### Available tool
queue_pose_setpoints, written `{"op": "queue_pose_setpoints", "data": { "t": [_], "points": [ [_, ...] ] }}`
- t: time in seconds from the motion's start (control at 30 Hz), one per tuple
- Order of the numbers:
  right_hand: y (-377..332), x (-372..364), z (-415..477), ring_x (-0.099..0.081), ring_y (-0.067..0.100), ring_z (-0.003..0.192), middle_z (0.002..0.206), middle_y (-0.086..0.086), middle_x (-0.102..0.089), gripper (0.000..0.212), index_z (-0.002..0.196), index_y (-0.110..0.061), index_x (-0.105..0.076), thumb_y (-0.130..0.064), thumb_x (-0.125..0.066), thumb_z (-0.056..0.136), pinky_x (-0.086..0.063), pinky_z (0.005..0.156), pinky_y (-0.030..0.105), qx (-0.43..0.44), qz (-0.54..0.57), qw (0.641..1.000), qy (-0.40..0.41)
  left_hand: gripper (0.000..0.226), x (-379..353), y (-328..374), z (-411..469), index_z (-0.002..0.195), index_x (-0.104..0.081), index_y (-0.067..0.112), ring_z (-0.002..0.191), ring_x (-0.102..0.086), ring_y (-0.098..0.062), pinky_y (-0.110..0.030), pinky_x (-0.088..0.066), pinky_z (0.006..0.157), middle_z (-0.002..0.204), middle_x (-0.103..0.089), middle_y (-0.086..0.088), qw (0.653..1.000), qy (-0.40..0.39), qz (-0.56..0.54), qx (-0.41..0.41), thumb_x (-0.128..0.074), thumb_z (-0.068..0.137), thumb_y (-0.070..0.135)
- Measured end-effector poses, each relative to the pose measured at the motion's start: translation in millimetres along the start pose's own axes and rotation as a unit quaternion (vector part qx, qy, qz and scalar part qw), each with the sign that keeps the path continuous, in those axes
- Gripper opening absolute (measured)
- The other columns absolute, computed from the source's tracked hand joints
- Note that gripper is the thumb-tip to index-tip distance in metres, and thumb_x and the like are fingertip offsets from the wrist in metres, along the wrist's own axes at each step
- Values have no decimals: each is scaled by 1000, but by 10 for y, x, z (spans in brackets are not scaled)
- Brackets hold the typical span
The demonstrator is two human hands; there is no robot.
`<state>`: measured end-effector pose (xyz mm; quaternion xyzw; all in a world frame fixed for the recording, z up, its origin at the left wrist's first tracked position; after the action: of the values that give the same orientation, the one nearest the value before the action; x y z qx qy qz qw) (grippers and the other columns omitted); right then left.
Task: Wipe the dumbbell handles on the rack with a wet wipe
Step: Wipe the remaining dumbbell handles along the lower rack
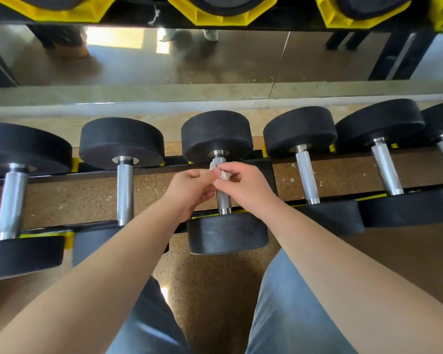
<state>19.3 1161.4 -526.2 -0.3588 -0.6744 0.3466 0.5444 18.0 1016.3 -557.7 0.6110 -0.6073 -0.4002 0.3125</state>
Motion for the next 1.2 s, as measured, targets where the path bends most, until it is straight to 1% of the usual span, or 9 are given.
{"op": "queue_pose_setpoints", "data": {
  "t": [0.1, 0.2, 0.33, 0.43, 0.6, 0.73, 0.83, 1.07, 1.2],
  "points": [
    [-43, 81, -6, -61, 3, 106, 121, -12, -67, 37, 132, -30, -66, -34, -70, 95, -46, 77, 14, 21, -45, 998, 28, 22, -19, 44, -2, 113, -72, 22, 95, -75, -9, -29, -56, 78, 100, -79, 5, 998, 33, 40, -17, -66, 98, 37],
    [87, 212, 48, -67, 15, 97, 106, -3, -71, 19, 113, -20, -74, -25, -65, 97, -57, 84, 32, -45, -49, 994, 88, 21, 32, -3, -14, 117, -66, 25, 92, -70, -11, -31, -57, 75, 102, -73, 3, 992, 88, 90, -22, -63, 99, 36],
    [358, -4, 42, -71, 22, 97, 102, 10, -71, 15, 98, -9, -75, -1, -64, 92, -63, 87, 41, -178, -80, 970, -142, 24, -48, -199, -18, 119, -66, 17, 94, -72, -17, -40, -60, 83, 102, -74, 2, 989, 38, 140, -25, -68, 97, 25],
    [425, -95, 168, -73, 27, 105, 118, 16, -69, 30, 116, -1, -69, 13, -55, 93, -64, 84, 41, -248, 113, 948, -164, 12, -11, -183, 7, 105, -70, 29, 97, -71, -16, -45, -59, 92, 102, -75, 7, 984, 60, 163, -39, -70, 93, 27],
    [369, -113, 599, -70, 28, 104, 123, 22, -67, 36, 131, 7, -59, 14, -44, 99, -61, 74, 34, -236, 416, 876, -55, 36, 12, -164, -6, 124, -67, 26, 104, -67, -14, -48, -56, 97, 109, -69, 10, 980, 84, 174, -50, -73, 89, 33],
    [372, -113, 464, -71, 29, 109, 126, 23, -66, 33, 124, 4, -64, 14, -46, 98, -62, 76, 35, -235, 249, 928, -150, 41, 15, -167, 22, 127, -64, 26, 101, -67, -14, -47, -58, 94, 108, -68, 9, 980, 93, 169, -46, -75, 88, 32],
    [426, -158, 182, -70, 26, 113, 124, 17, -68, 30, 117, -3, -67, 13, -51, 97, -63, 83, 33, -263, 72, 917, -291, 39, 7, -159, 24, 126, -64, 27, 99, -67, -12, -47, -58, 94, 106, -69, 9, 980, 93, 168, -42, -74, 88, 31],
    [323, -131, 542, -70, 27, 103, 118, 22, -68, 53, 136, 9, -56, 26, -33, 91, -62, 80, 30, -196, 363, 902, -127, 40, 4, -160, 14, 128, -62, 26, 91, -69, -13, -45, -62, 85, 106, -69, 8, 980, 91, 171, -36, -73, 90, 31],
    [388, -137, 303, -70, 27, 112, 126, 18, -67, 45, 129, -3, -60, 21, -42, 95, -63, 82, 32, -230, 213, 924, -219, 40, -5, -156, 10, 130, -60, 25, 93, -70, -14, -45, -62, 84, 109, -69, 6, 981, 90, 169, -39, -72, 92, 31]
  ]
}}
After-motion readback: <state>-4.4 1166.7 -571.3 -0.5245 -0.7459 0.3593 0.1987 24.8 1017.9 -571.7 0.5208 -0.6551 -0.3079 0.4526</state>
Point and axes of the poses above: each hand's wrist, its own z-axis towards the middle knuckle, its own x-axis out of the back of the hand, y = z × x, the point moved 6 cm from there along z, towards the middle knuckle
